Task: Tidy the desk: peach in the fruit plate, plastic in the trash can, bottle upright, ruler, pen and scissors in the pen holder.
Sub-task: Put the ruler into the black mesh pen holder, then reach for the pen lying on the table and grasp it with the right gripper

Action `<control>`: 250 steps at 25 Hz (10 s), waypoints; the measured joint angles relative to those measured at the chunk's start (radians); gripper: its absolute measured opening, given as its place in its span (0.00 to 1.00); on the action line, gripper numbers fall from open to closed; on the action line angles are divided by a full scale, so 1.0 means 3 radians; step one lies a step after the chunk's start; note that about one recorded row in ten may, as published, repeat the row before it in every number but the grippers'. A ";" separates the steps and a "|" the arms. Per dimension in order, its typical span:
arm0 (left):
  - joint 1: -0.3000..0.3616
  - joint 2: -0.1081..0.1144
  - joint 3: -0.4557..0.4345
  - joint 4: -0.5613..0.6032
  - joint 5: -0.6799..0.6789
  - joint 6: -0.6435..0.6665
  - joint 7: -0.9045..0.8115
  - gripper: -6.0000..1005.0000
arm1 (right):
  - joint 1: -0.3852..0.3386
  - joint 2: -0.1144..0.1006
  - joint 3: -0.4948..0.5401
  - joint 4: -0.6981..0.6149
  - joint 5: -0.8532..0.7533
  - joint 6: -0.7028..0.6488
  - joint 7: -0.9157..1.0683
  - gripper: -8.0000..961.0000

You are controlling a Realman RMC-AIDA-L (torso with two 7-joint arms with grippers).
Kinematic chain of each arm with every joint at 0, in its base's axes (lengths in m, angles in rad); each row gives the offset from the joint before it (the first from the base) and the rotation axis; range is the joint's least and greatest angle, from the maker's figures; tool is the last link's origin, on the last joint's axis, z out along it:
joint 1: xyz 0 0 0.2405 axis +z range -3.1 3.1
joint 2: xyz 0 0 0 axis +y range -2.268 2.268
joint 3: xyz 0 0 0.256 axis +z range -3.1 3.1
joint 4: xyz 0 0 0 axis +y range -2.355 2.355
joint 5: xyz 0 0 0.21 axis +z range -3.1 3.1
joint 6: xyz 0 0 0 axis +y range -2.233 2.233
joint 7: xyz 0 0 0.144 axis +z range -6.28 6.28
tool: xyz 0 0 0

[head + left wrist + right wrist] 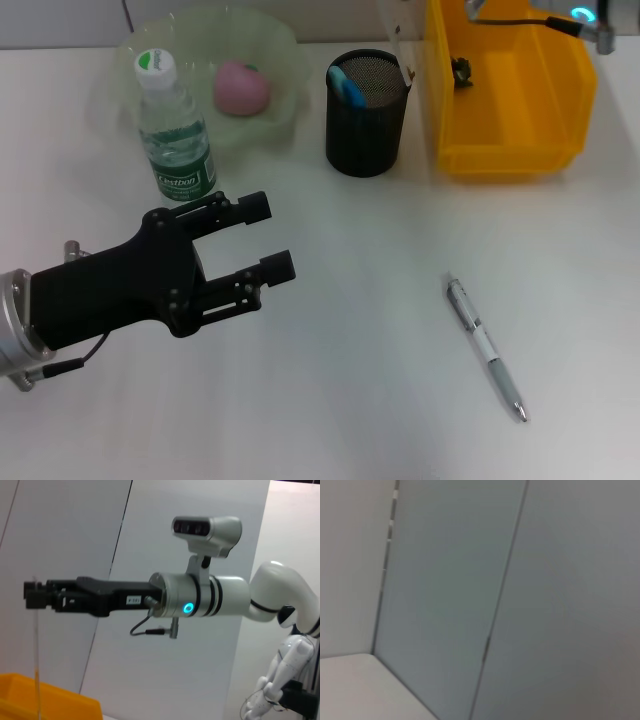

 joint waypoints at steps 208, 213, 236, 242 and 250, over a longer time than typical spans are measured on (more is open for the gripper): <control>-0.0128 0.0029 -0.0339 0.0002 0.0017 0.0028 0.0082 0.70 | 0.1068 -0.0010 0.0361 0.1479 -0.2113 -0.2698 0.3075 0.61; -0.0125 0.0029 -0.0339 0.0002 0.0017 0.0028 0.0082 0.70 | 0.1068 -0.0010 0.0332 0.1479 -0.2119 -0.2700 0.3098 0.61; -0.0124 0.0029 -0.0339 -0.0013 0.0017 0.0028 0.0087 0.70 | 0.1077 -0.0010 0.0316 0.1542 -0.2123 -0.2671 0.3094 0.60; -0.0124 0.0029 -0.0339 -0.0014 0.0012 0.0028 0.0087 0.70 | 0.1077 -0.0010 0.0314 0.1554 -0.2123 -0.2665 0.3092 0.59; -0.0124 0.0029 -0.0339 -0.0019 0.0011 0.0028 0.0087 0.70 | 0.1096 -0.0010 0.0311 0.1627 -0.2123 -0.2628 0.3082 0.57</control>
